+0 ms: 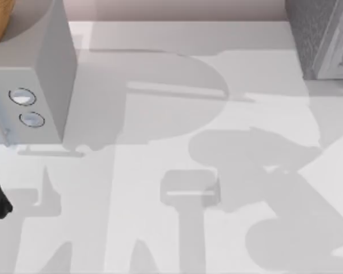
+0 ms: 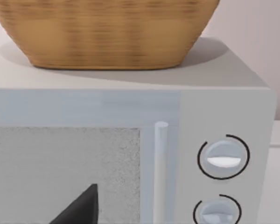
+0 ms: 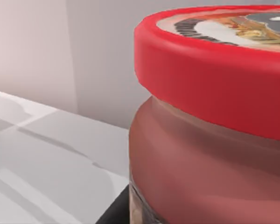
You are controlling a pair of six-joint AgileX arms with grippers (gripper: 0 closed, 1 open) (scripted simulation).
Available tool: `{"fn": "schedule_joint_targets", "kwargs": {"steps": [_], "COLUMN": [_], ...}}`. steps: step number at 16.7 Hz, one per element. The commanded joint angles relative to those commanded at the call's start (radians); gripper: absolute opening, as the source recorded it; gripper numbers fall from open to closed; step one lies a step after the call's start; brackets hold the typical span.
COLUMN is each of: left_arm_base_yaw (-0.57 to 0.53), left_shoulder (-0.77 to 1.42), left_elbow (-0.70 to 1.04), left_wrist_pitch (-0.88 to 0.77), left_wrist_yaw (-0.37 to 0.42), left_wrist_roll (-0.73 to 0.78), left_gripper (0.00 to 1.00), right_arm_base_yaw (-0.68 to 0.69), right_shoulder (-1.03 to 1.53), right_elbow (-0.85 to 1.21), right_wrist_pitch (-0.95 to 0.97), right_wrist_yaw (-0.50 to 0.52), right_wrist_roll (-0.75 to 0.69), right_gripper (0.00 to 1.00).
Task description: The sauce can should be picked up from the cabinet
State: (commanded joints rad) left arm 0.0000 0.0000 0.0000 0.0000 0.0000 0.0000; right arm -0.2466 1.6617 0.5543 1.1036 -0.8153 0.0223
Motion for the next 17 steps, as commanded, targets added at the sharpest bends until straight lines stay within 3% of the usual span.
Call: {"fn": "schedule_joint_targets", "kwargs": {"steps": [10, 17], "left_arm_base_yaw": [0.0, 0.0], "left_shoulder": [0.0, 0.0], "left_elbow": [0.0, 0.0], "left_wrist_pitch": [0.0, 0.0], "left_wrist_yaw": [0.0, 0.0], "left_wrist_roll": [0.0, 0.0], "left_gripper": [1.0, 1.0], "right_arm_base_yaw": [-0.073, -0.08], "right_shoulder": [0.473, 0.505], "right_elbow": [0.167, 0.18], "right_wrist_pitch": [0.326, 0.351], "right_wrist_yaw": [-0.235, -0.25], "right_wrist_roll": [0.004, 0.003], "right_gripper": [0.0, 0.0]}}
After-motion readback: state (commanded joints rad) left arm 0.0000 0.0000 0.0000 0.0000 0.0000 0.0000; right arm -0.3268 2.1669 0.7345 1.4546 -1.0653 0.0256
